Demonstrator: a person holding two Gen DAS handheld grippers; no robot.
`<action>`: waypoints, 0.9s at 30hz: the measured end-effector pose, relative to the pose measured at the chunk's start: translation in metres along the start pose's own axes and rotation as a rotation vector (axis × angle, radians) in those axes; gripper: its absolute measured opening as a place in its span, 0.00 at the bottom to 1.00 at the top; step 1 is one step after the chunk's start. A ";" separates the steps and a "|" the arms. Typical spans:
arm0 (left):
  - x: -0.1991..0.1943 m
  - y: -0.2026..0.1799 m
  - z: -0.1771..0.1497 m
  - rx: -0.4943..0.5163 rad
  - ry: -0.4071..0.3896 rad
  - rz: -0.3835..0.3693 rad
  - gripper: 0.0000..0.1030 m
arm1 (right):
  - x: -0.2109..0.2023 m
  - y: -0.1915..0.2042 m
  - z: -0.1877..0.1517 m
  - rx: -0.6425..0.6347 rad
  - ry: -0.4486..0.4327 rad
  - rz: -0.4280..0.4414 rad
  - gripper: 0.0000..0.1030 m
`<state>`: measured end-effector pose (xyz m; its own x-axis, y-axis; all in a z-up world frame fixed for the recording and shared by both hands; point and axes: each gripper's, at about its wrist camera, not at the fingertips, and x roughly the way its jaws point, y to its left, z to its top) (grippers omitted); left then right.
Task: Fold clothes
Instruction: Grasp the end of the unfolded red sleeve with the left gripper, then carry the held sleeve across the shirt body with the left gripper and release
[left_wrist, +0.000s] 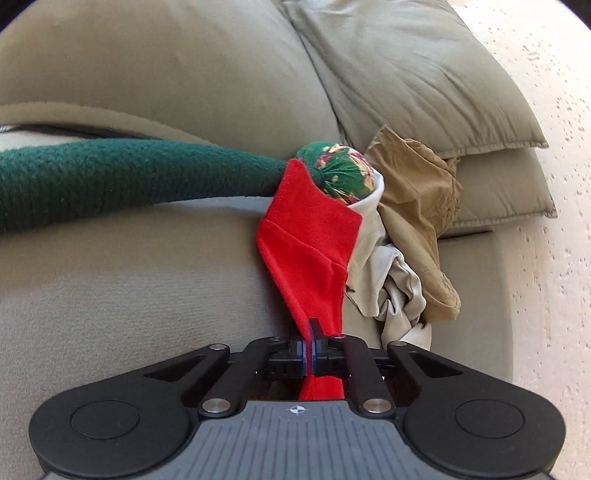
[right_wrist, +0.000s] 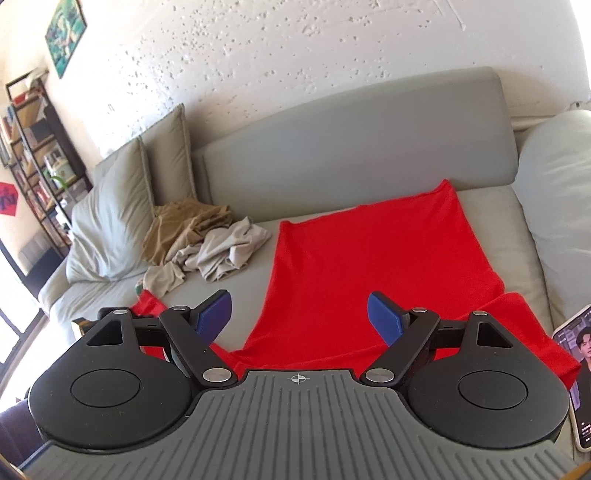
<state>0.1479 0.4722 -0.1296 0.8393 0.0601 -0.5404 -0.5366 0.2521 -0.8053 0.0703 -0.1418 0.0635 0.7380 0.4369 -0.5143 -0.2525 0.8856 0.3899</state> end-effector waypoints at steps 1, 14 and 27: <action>-0.005 -0.007 -0.001 0.039 -0.011 0.004 0.00 | 0.000 -0.002 -0.001 0.005 0.003 0.003 0.81; -0.093 -0.133 -0.091 0.734 -0.139 0.063 0.00 | -0.037 -0.069 -0.025 0.195 0.006 -0.011 0.81; -0.179 -0.204 -0.359 1.323 -0.181 -0.049 0.01 | -0.063 -0.147 -0.093 0.107 -0.155 -0.195 0.81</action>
<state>0.0755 0.0637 0.0439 0.9099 0.1246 -0.3956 -0.1038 0.9919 0.0737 0.0028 -0.2846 -0.0328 0.8552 0.2227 -0.4679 -0.0345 0.9254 0.3774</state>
